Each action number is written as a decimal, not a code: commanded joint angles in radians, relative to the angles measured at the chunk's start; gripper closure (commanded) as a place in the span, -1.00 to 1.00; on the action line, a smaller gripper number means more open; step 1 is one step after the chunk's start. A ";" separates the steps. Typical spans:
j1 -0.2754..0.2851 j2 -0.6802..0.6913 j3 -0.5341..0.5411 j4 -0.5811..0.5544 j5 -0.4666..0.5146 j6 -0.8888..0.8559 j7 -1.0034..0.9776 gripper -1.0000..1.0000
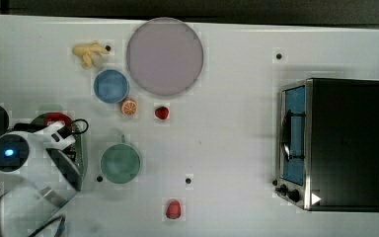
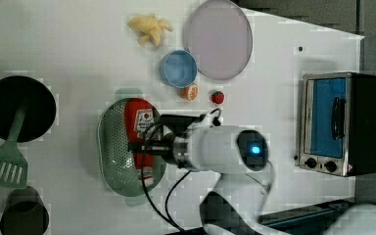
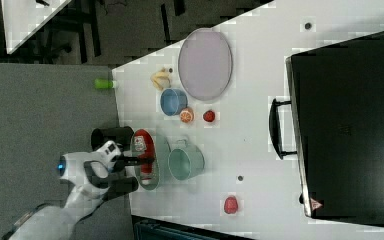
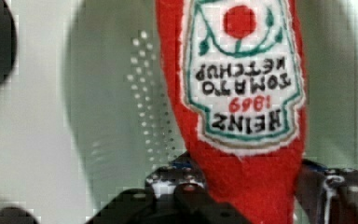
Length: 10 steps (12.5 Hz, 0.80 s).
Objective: Pick ketchup from strainer and place it on the table
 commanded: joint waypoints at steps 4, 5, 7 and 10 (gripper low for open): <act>-0.130 -0.320 0.000 0.060 0.149 -0.269 0.034 -0.12; -0.155 -0.351 -0.019 0.059 0.149 -0.300 0.025 -0.12; -0.194 -0.392 -0.072 0.059 0.149 -0.338 0.010 -0.12; -0.227 -0.406 -0.181 0.058 0.149 -0.395 -0.017 -0.12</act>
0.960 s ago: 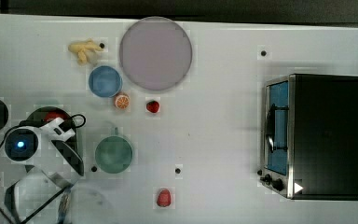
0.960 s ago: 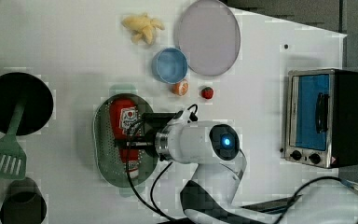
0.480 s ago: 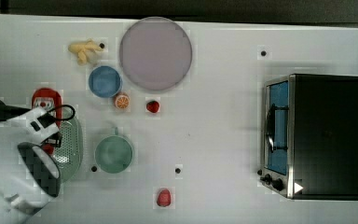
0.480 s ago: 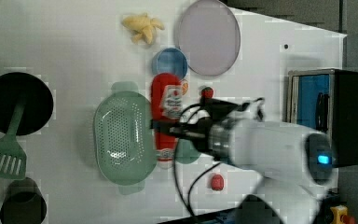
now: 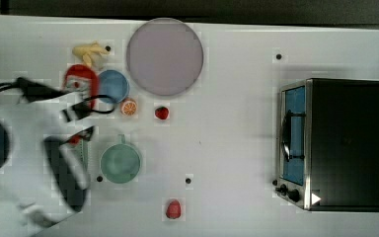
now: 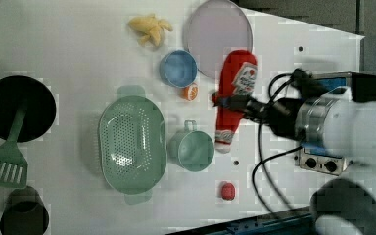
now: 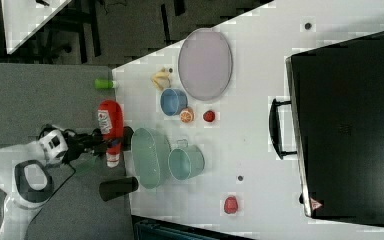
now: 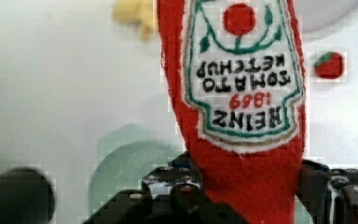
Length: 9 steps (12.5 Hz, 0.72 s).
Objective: Pick ketchup from strainer and place it on the table
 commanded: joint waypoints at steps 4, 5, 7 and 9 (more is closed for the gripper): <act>-0.094 0.031 -0.262 -0.055 0.001 -0.053 -0.027 -0.12; -0.095 0.038 -0.301 -0.069 0.000 -0.051 -0.035 -0.12; -0.096 0.064 -0.363 -0.096 0.000 -0.033 -0.069 -0.12; -0.097 0.098 -0.404 -0.121 0.000 -0.001 -0.090 -0.12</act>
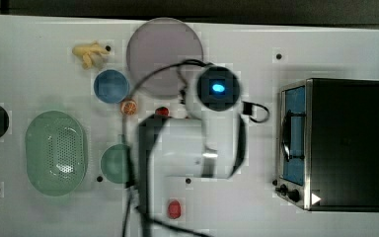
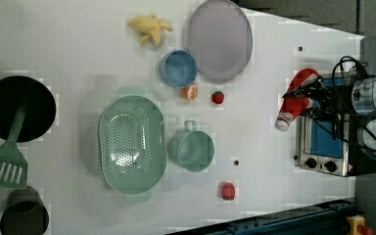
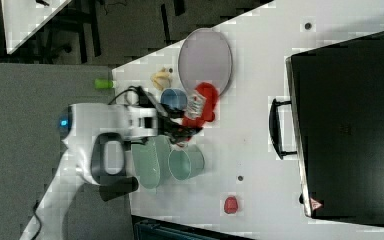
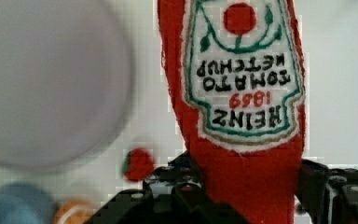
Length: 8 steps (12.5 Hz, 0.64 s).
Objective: Pick ketchup from strainer and place it on the table
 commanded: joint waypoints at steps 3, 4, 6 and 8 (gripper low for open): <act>0.019 0.078 -0.021 -0.089 -0.003 0.074 -0.076 -0.21; 0.020 0.109 -0.021 -0.108 -0.003 0.118 -0.076 -0.40; 0.020 0.143 -0.020 -0.139 -0.003 0.199 -0.076 -0.85; 0.020 0.108 -0.014 -0.130 -0.002 0.185 -0.076 -1.00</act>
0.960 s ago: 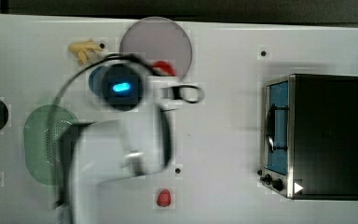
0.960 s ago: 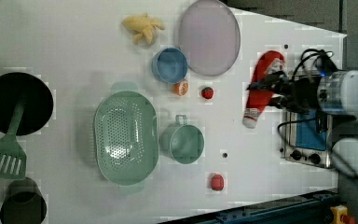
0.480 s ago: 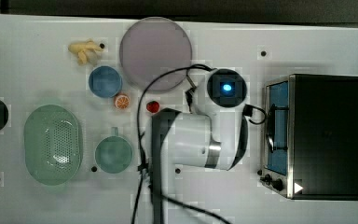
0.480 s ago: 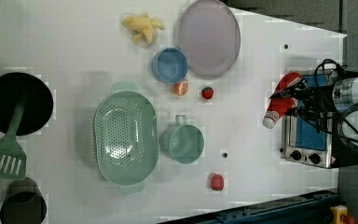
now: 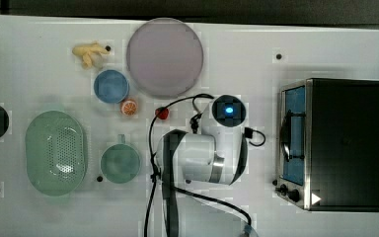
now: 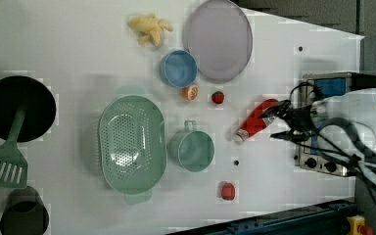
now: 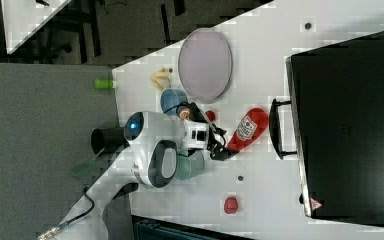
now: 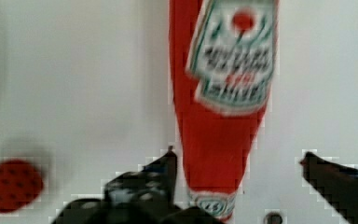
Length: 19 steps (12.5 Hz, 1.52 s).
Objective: Pick ketchup from strainer and place it on the table
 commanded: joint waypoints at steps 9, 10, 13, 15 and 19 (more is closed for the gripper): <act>0.037 -0.281 0.062 0.403 0.002 -0.418 -0.002 -1.00; 0.037 -0.283 0.068 0.453 0.002 -0.484 -0.002 -1.00; 0.034 -0.281 0.069 0.578 0.002 -0.661 0.000 -1.00; 0.032 -0.281 0.064 0.618 0.002 -0.740 0.000 -1.00; 0.031 -0.277 0.048 0.618 0.001 -0.724 0.000 -1.00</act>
